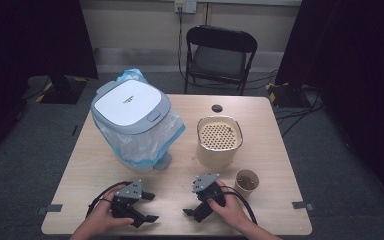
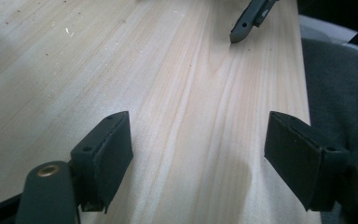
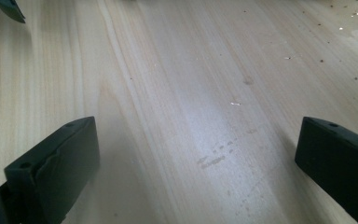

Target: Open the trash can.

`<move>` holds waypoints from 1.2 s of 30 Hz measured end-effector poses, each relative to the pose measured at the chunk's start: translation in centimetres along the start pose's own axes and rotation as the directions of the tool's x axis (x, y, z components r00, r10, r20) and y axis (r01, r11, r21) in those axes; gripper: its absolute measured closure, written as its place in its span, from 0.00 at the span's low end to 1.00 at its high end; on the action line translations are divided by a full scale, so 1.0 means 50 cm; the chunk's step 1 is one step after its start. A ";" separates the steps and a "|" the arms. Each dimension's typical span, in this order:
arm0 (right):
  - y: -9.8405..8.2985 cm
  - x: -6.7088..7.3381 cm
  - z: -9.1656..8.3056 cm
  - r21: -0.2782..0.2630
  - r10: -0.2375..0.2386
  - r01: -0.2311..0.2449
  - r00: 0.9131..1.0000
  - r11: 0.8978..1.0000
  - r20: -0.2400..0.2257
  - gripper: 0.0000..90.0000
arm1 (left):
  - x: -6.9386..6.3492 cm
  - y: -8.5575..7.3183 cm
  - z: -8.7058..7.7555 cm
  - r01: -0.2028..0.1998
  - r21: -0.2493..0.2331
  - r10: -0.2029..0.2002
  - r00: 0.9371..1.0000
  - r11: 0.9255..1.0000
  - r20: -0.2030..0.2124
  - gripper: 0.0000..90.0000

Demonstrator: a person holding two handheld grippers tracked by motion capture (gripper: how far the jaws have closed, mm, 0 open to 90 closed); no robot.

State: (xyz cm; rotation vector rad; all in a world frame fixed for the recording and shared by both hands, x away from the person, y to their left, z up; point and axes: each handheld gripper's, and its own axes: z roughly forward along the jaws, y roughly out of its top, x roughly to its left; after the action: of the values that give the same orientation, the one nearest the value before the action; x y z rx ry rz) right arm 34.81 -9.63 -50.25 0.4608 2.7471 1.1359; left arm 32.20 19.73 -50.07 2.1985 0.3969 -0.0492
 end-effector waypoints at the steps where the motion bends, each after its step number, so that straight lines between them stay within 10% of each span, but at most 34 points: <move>1: 0.000 0.002 -0.001 0.003 0.007 -0.007 1.000 1.000 0.008 0.00 | 0.000 0.000 0.000 -0.006 0.004 0.006 1.000 1.000 -0.003 0.25; 17: 0.007 -0.002 -0.001 0.027 0.012 -0.012 1.000 1.000 -0.002 0.01 | -0.021 0.002 0.009 -0.123 0.053 0.125 0.992 0.991 -0.027 0.17; 20: 0.016 -0.003 -0.008 0.041 -0.005 0.006 1.000 0.999 -0.012 0.21 | -0.023 0.002 0.010 -0.135 0.059 0.137 0.990 0.989 -0.027 0.17; 24: 0.033 -0.005 -0.017 0.038 0.012 -0.012 1.000 0.999 -0.017 0.19 | -0.025 0.001 0.010 -0.163 0.068 0.165 0.986 0.984 -0.034 0.17; 36: 0.103 -0.018 -0.084 0.020 0.013 -0.013 1.000 1.000 0.007 0.17 | -0.027 0.001 0.010 -0.163 0.077 0.166 0.985 0.984 -0.038 0.15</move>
State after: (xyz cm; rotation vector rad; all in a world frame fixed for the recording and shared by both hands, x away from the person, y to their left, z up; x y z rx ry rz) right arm 35.87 -9.27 -43.64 0.4841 2.7559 1.1089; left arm 30.98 18.94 -50.12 2.3010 0.2396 0.0768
